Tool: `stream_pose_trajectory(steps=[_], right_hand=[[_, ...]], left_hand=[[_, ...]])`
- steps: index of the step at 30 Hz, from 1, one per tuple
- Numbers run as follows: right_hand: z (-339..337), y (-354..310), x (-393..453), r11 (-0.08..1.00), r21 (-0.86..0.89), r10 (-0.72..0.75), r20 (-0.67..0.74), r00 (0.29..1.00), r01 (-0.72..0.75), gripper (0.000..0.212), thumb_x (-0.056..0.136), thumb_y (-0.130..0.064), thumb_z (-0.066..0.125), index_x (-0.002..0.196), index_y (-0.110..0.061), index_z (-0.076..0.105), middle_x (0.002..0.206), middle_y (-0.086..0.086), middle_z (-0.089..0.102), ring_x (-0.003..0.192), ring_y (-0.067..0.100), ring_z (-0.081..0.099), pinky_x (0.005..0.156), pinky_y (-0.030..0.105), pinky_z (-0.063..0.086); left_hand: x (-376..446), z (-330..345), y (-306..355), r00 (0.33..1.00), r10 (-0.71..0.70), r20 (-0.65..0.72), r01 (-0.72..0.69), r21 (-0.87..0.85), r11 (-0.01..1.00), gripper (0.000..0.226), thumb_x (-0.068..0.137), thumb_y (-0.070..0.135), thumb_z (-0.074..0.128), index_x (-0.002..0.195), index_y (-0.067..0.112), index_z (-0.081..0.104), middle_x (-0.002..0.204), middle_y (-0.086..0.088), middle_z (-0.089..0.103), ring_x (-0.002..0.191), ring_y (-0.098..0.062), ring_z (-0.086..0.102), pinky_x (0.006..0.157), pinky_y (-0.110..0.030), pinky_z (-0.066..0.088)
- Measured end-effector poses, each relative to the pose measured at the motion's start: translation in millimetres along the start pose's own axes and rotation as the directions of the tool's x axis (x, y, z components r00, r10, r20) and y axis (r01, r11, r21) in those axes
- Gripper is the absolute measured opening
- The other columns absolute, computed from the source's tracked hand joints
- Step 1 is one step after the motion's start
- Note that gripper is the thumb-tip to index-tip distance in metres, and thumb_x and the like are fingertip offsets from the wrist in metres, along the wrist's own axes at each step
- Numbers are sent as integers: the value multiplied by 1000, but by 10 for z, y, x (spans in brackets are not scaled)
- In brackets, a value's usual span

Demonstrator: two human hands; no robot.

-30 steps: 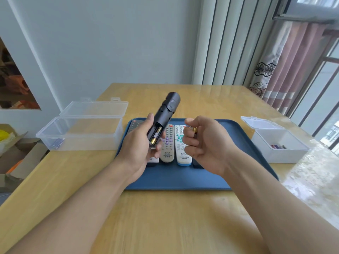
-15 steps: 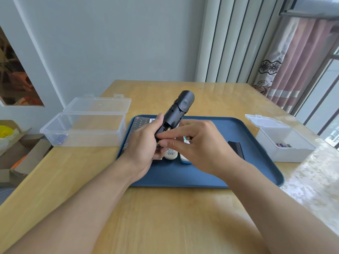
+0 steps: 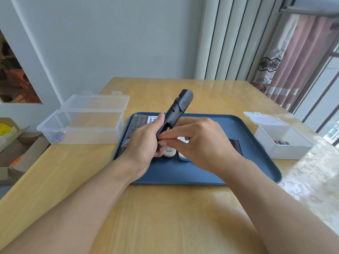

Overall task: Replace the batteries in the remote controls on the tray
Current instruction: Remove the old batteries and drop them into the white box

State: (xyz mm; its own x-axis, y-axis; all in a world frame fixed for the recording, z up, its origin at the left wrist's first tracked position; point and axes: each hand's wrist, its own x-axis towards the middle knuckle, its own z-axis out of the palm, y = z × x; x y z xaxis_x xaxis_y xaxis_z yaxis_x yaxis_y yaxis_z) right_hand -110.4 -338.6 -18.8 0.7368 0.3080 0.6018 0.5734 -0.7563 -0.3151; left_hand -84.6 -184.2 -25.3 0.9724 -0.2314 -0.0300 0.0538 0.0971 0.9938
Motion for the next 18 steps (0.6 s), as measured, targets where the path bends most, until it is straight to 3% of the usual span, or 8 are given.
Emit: stream_pose_trajectory(steps=[4,7,12,14,16,18], right_hand=[[16,-11,-16,996,-80,-35,-49,998,31,14,86,-42,70,96,-44,78,80,-12,70,55,8,48,49,29,45],[81,-41,-21,994,-101,-57,-131,990,44,14,83,-39,68,89,-38,80,73,-10,67,51,15,51,45,30,44],[154,-78,-22,986,-138,-120,-195,974,94,22,83,-35,58,86,-31,80,71,-8,68,50,12,42,45,23,33],[162,-91,-24,983,-146,-138,-200,970,110,24,84,-32,56,87,-29,80,70,-9,67,50,14,46,46,22,31],[180,-79,-29,984,-136,-141,-176,974,118,23,85,-30,57,91,-28,80,74,-9,68,52,14,48,45,26,37],[164,-49,-27,984,-122,-146,-109,983,133,21,87,-28,61,99,-27,78,83,-9,70,59,14,54,47,30,44]], left_hand=[[-23,21,33,999,-41,-28,40,-28,999,42,104,43,48,92,10,70,73,-9,55,55,-16,41,46,-23,32],[-43,38,66,997,-70,-30,67,-94,993,41,105,41,48,93,16,78,68,0,64,62,-18,51,60,-31,39],[-52,51,64,997,-80,-7,79,-123,989,47,106,41,46,81,28,84,87,1,75,84,-16,66,80,-37,48],[-54,50,78,997,-82,-18,79,-108,991,48,106,41,45,79,29,84,85,1,76,78,-14,68,75,-33,50],[-53,46,88,995,-83,-54,79,-68,995,49,106,42,46,78,26,83,74,4,70,65,-12,63,61,-29,49],[-47,31,87,994,-78,-74,74,-49,996,45,106,42,46,83,24,80,67,6,66,59,-11,57,56,-29,44]])
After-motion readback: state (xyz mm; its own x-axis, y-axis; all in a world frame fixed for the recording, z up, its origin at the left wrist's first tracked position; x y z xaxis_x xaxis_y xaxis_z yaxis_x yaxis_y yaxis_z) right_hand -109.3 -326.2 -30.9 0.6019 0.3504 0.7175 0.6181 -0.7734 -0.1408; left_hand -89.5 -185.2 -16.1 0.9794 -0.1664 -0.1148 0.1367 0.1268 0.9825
